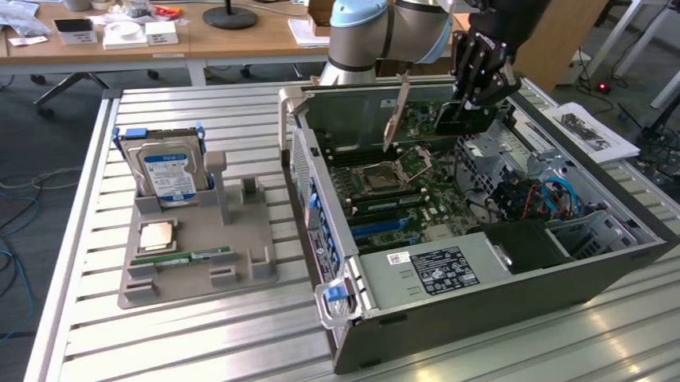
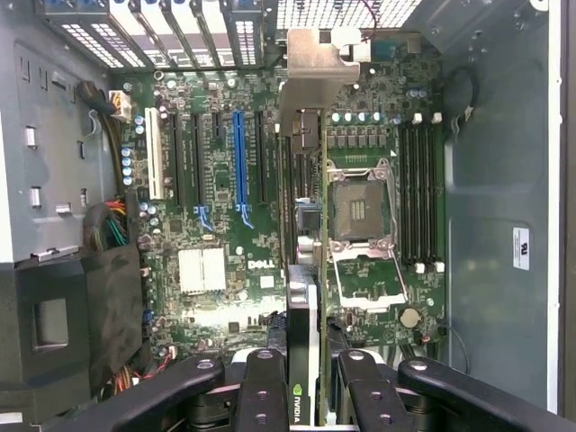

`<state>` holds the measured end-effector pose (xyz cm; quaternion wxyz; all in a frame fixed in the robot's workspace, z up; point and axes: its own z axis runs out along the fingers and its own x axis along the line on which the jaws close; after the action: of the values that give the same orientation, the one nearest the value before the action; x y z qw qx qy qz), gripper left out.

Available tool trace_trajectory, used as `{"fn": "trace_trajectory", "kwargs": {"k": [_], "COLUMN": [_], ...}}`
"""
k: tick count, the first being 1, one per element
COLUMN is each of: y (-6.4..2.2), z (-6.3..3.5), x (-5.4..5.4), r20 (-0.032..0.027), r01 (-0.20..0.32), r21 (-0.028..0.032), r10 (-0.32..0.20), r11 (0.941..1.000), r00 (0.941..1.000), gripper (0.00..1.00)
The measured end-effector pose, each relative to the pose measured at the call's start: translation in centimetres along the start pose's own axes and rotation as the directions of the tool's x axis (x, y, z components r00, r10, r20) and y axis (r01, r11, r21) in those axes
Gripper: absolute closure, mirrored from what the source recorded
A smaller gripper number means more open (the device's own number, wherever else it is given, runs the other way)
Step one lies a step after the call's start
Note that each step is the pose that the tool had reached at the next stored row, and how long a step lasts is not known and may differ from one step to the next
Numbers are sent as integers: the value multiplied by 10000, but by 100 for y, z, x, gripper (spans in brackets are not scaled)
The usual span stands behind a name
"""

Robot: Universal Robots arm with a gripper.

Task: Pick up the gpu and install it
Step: 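Insert the gpu into the slot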

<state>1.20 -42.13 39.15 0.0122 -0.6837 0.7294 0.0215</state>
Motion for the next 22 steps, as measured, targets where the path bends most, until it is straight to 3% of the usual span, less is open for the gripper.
{"fn": "trace_trajectory", "kwargs": {"k": [14,22], "y": [78,88], "z": [17,104], "x": [8,14], "r20": [5,7], "r01": [-2,16], "r21": [2,-1], "r10": [2,-16], "r11": [10000,10000], "r00": [10000,10000], "gripper": [73,73]}}
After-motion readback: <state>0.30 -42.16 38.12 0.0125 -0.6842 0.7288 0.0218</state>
